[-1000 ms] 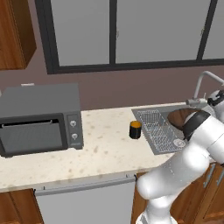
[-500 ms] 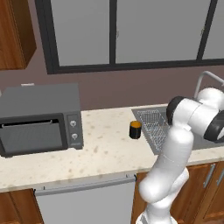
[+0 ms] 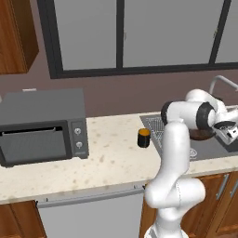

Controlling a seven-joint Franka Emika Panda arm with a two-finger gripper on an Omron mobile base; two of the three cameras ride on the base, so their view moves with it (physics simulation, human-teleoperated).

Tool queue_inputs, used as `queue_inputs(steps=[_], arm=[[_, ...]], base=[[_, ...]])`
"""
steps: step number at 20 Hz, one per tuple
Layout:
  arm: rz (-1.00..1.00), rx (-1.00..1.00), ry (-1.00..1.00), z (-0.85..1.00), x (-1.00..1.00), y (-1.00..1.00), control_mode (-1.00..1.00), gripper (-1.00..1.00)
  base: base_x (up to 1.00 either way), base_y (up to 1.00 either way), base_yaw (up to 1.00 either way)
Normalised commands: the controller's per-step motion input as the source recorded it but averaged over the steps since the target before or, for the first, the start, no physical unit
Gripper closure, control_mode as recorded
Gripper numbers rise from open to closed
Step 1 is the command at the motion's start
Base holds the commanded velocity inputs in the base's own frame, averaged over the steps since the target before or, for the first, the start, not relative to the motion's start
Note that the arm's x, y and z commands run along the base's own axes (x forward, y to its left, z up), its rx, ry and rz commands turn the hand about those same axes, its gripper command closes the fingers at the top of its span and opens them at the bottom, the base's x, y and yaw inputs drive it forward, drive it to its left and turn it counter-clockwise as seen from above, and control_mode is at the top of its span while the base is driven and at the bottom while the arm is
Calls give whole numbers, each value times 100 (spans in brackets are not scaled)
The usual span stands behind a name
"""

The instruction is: Place the bowl in the left basin and the mug in the right basin of the sink.

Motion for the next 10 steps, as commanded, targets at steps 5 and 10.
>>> queue_inputs(steps=[5, 10], arm=[[2, 23, 13, 11, 42, -67, -100, 100], [7, 2, 7, -6, 34, -12, -100, 100]], base=[[0, 0, 0], [0, 0, 0]])
